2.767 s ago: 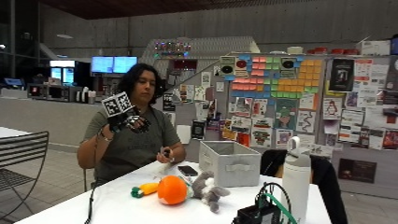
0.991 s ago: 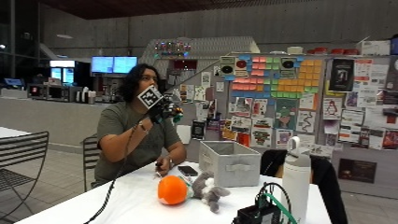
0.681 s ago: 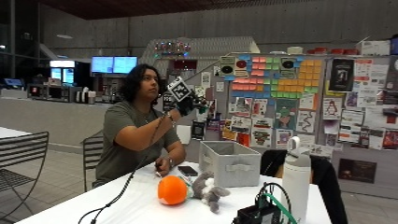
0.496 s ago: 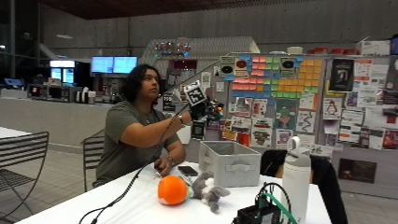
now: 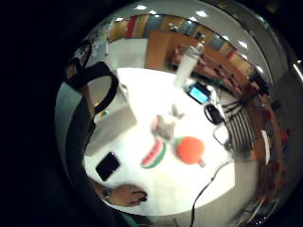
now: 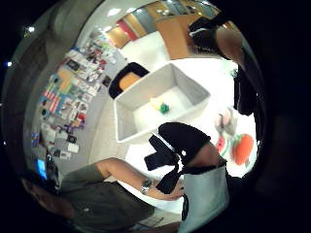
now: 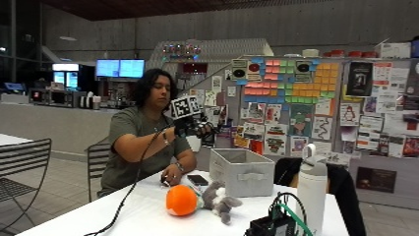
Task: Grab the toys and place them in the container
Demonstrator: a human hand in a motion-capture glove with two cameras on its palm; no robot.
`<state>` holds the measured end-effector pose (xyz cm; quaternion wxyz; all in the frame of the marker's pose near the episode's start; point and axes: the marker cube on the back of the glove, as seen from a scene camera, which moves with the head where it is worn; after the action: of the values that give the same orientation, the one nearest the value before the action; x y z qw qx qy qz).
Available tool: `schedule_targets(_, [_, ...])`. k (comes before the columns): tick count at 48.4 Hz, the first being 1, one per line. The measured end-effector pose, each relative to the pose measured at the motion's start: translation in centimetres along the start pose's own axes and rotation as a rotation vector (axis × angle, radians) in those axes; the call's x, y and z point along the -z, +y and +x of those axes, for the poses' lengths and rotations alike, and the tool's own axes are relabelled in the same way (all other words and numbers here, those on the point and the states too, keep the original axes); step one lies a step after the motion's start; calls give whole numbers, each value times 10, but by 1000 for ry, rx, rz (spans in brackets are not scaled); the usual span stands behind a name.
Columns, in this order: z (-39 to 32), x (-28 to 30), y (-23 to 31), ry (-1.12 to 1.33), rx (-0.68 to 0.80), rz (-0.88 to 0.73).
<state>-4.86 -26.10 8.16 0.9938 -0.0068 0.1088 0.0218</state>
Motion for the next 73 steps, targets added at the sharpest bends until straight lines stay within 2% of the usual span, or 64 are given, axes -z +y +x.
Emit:
schedule_targets(9, [88,-41,40,-1,-238,-55])
schedule_targets(17, [170,-118,56,-55,-479,-204])
schedule_targets(24, [207,-182,69,-125,-668,-236])
schedule_targets(29, [214,-201,73,-193,-704,-134])
schedule_targets(37, [194,-192,87,-65,-697,42])
schedule_targets(42, [170,-163,99,-31,-633,166])
schedule_targets(46, [136,-116,104,-212,-509,206])
schedule_targets(51, [49,-46,103,-415,-387,296])
schedule_targets(60, [-78,66,42,-562,-35,350])
schedule_targets(66, [-135,91,0,-581,88,333])
schedule_targets(70, [-152,87,-34,-601,104,394])
schedule_targets(73, [-158,72,-60,-614,76,359])
